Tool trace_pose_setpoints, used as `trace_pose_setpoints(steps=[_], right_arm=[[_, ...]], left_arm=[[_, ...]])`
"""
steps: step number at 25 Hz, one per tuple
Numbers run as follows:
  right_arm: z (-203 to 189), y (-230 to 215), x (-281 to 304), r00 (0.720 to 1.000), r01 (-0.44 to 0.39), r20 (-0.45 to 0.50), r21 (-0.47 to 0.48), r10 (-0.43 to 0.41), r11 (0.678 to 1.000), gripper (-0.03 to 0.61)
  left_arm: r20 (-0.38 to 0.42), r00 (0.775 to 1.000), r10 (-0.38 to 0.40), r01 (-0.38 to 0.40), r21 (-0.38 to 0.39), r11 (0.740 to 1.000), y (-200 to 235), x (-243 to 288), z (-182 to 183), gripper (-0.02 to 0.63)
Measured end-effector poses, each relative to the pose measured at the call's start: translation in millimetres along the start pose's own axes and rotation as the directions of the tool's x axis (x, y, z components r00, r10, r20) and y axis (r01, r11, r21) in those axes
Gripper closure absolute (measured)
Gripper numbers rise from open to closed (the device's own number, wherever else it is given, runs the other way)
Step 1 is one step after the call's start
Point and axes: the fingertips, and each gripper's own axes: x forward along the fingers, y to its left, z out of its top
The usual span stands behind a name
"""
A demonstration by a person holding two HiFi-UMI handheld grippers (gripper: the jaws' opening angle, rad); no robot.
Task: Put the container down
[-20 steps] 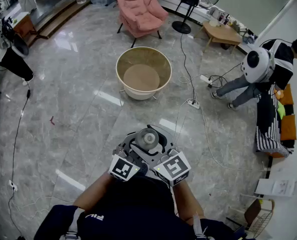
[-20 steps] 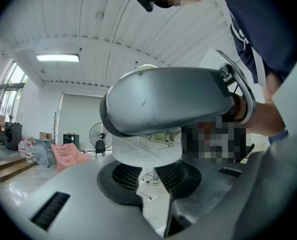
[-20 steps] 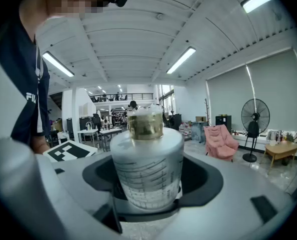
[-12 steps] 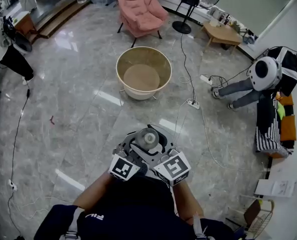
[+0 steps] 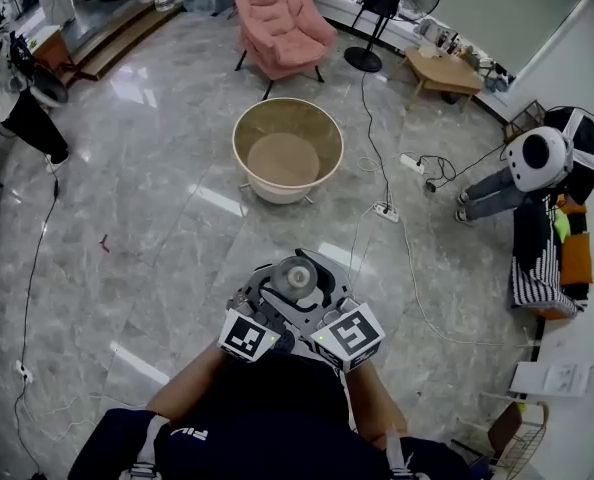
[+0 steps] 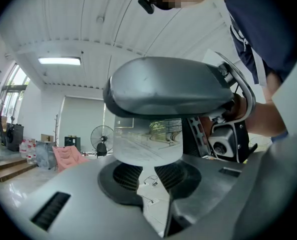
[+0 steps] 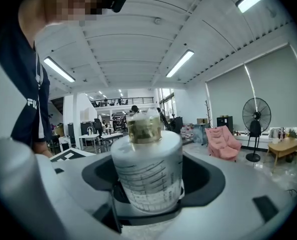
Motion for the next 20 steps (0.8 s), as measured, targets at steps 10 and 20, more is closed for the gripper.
trace_pose_setpoints(steps=[10,20], right_arm=[[2,-2,-4,1.0,-0.011,0.026,-0.018,0.011,1.0,0.222],[2,-9,-9,0.999,-0.033,0.037,-0.014,0.033,0.999,0.222]], left_arm=[[-0.001,1.0,0.005,-0.005,-0.029,1.0,-3,2,-5,0.525],[-0.062,0.998,0.017,-0.019,-0.034,0.999,-6,9,-13,0.525]])
